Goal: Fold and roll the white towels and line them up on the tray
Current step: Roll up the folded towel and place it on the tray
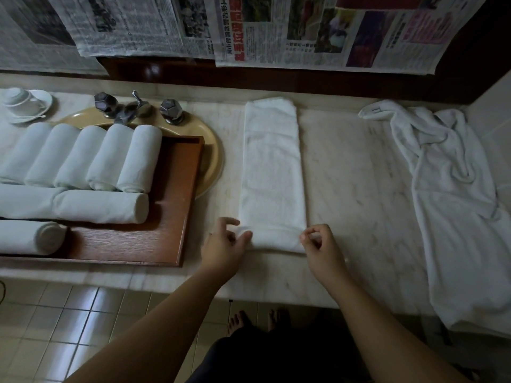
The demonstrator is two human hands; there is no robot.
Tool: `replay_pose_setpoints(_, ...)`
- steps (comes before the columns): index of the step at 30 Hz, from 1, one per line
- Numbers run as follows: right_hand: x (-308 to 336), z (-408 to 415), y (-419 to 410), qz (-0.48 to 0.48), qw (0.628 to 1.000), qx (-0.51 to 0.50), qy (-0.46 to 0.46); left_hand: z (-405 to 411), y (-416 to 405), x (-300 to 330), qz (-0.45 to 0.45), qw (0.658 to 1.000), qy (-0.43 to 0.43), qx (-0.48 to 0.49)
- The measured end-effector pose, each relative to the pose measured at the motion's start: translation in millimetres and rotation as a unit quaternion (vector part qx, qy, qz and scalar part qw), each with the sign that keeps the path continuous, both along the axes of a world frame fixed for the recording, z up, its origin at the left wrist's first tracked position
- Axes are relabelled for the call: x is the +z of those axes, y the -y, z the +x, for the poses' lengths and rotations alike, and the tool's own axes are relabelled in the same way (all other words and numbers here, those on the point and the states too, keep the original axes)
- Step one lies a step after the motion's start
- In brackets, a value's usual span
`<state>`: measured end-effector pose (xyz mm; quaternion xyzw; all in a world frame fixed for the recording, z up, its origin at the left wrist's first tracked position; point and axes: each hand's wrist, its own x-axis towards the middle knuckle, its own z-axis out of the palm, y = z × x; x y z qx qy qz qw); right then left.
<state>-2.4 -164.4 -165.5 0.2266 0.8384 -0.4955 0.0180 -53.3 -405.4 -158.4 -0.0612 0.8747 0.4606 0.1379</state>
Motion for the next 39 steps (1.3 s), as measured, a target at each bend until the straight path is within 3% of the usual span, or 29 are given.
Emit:
replay_pose_setpoints(2,2.5,-1.8,1.1,0.039,0.999,-0.004,-0.027,-4.1,-2.6,-0.4,0.007,1.000,0.004,0.013)
replay_pose_setpoints(4,0.0,5.6,0.7,0.100,0.991,0.010,-0.088,-3.8,-0.5,-1.8,-0.108,0.991,-0.077,-0.029)
replay_pose_setpoints(6,-10.7,18.5,-3.4,0.167,0.971,0.038,-0.170,1.2,5.8,-5.2,-0.192,0.952,-0.225,-0.085)
replay_pose_setpoints(8,-21.7,30.9,-9.7,0.231,0.943,0.089,-0.222,5.1,16.2,-10.9,-0.209,0.902,-0.338,-0.168)
replay_pose_setpoints(10,-25.2,36.8,-18.4,0.285,0.913,0.147,-0.251,4.9,27.1,-21.2,-0.223,0.861,-0.384,-0.248)
replay_pose_setpoints(12,-25.4,36.1,-23.9,0.300,0.907,0.165,-0.247,2.2,32.5,-24.4,-0.207,0.859,-0.385,-0.265)
replay_pose_setpoints(14,-25.7,30.9,-24.9,0.261,0.927,0.157,-0.219,-3.7,31.0,-22.1,-0.184,0.886,-0.342,-0.255)
replay_pose_setpoints(18,-22.5,18.2,-18.8,0.152,0.974,0.103,-0.136,-15.0,17.3,-5.0,-0.137,0.961,-0.145,-0.193)
replay_pose_setpoints(21,-18.2,5.2,-14.6,0.082,0.993,0.045,-0.066,-23.6,8.5,5.9,-0.037,0.992,-0.023,-0.121)
replay_pose_setpoints(25,-5.7,-15.6,-10.0,0.013,0.999,-0.023,0.022,-33.2,1.3,17.4,0.084,0.992,0.099,0.002)
replay_pose_setpoints(27,2.4,-21.3,-7.6,-0.034,0.998,-0.054,0.016,-40.0,-4.0,26.2,0.124,0.984,0.122,0.038)
replay_pose_setpoints(29,8.3,-21.6,-7.2,0.019,0.999,-0.034,-0.027,-46.4,-10.0,30.9,0.110,0.987,0.113,0.042)
replay_pose_setpoints(31,7.0,-15.4,-9.4,0.132,0.986,0.020,-0.100,-47.3,-16.0,30.1,0.058,0.995,0.080,0.019)
replay_pose_setpoints(33,-0.4,-7.8,-11.5,0.223,0.956,0.079,-0.174,-41.6,-16.5,25.6,-0.098,0.994,-0.038,-0.038)
replay_pose_setpoints(35,-6.7,-0.4,-15.8,0.247,0.941,0.114,-0.203,-34.6,-12.5,14.0,-0.230,0.944,-0.208,-0.110)
replay_pose_setpoints(36,-7.1,3.2,-18.4,0.248,0.939,0.124,-0.204,-31.9,-8.9,8.9,-0.247,0.920,-0.265,-0.151)
replay_pose_setpoints(39,-11.2,11.7,-28.4,0.272,0.934,0.169,-0.155,-28.4,6.0,-1.4,-0.259,0.870,-0.303,-0.289)
